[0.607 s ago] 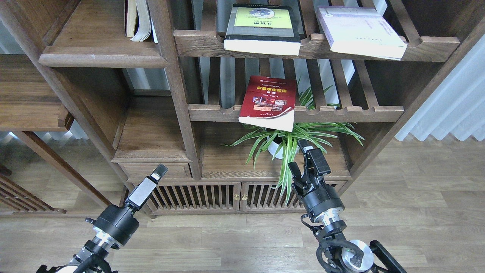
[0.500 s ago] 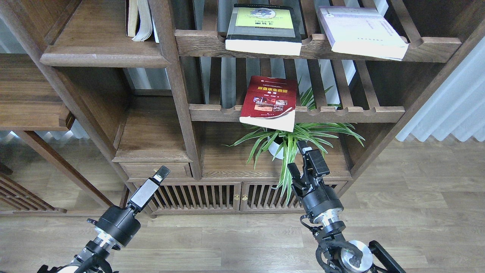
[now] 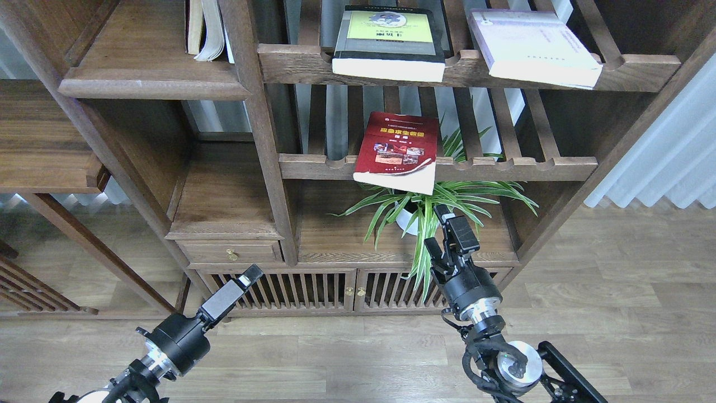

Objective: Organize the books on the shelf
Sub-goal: 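Raise the right gripper toward the white book on the top shelf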

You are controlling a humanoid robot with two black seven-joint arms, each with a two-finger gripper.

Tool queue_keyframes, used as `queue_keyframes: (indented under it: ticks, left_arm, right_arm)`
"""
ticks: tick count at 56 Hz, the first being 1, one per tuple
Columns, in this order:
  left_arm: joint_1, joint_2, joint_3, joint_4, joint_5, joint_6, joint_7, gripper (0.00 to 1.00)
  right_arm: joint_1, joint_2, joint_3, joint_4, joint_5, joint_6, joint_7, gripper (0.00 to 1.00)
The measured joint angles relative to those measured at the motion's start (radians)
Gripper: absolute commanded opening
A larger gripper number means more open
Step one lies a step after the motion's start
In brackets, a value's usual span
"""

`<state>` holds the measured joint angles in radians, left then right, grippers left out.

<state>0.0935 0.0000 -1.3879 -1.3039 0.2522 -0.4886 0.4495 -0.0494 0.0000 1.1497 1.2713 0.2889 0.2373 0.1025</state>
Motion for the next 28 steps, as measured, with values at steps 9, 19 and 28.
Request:
queue_keyframes:
  ticks: [9,19,28]
  left_arm:
    - [0.000,0.000,-0.005,0.001,0.000,0.000,0.001,1.00]
    - [-0.004,0.000,-0.029,0.019,-0.006,0.000,0.002,1.00]
    - [-0.015,0.000,-0.035,0.030,-0.025,0.000,0.007,1.00]
  right_arm:
    - [0.001,0.000,-0.022,-0.018,-0.008,0.127,-0.003,0.99]
    - [0.000,0.000,-0.063,-0.023,-0.019,0.193,-0.006,0.99]
    - [-0.005,0.000,-0.069,-0.024,-0.019,0.221,-0.001,0.99]
